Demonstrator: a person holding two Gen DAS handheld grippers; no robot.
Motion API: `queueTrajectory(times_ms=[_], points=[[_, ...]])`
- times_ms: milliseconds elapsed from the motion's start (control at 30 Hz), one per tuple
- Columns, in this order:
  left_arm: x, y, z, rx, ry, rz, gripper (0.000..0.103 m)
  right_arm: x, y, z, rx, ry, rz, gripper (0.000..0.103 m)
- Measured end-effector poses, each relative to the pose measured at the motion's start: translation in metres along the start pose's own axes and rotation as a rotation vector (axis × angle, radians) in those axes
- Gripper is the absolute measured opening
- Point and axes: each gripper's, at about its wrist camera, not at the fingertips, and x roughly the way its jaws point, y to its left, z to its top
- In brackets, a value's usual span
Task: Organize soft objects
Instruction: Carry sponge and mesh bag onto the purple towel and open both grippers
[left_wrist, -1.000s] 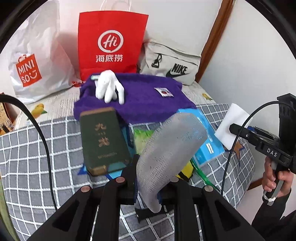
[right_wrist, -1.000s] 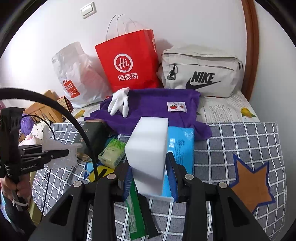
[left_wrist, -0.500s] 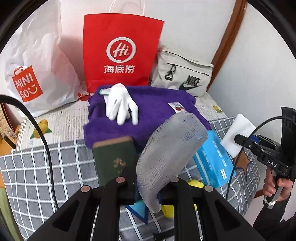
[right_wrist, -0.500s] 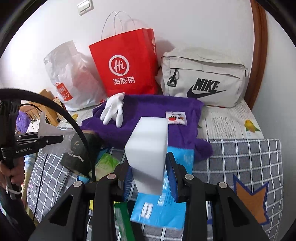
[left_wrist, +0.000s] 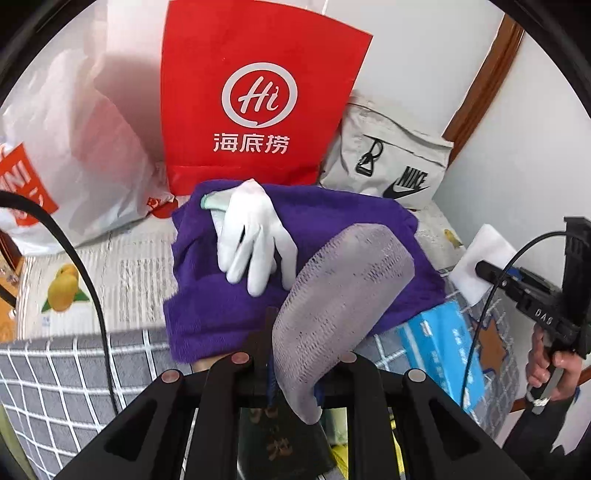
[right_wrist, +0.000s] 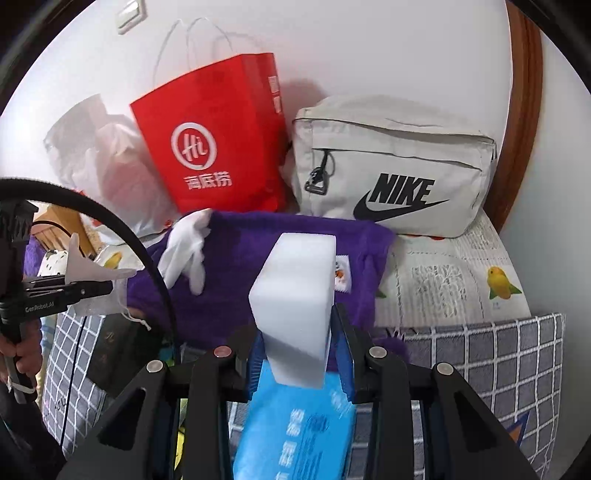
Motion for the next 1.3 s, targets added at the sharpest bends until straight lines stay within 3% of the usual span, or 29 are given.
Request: queueTrajectory(times_ms=[700, 933, 1033, 1167, 1233, 1300], points=[[0.057, -0.006, 0.033, 0.017, 0.081, -0.008, 0.015, 0.121, -0.031, 0.017, -0.011, 0.217, -0.004, 0.034], [0.085, 0.0, 0.04, 0.008, 0.14, -0.011, 0.015, 0.111, -0.031, 0.006, -0.028, 0.224, 0.003, 0.035], [0.094, 0.005, 0.044, 0.002, 0.156, 0.003, 0.015, 0.105, -0.03, 0.004, -0.037, 0.213, 0.005, 0.048], [0.104, 0.006, 0.042, 0.008, 0.176, 0.022, 0.015, 0.097, -0.032, 0.003, -0.029, 0.203, 0.014, 0.051], [0.107, 0.006, 0.041, 0.015, 0.182, 0.033, 0.015, 0.092, -0.032, 0.003, -0.039, 0.197, 0.002, 0.057], [0.111, 0.005, 0.042, 0.013, 0.188, 0.036, 0.022, 0.087, -0.033, 0.003, -0.047, 0.185, -0.007, 0.058]])
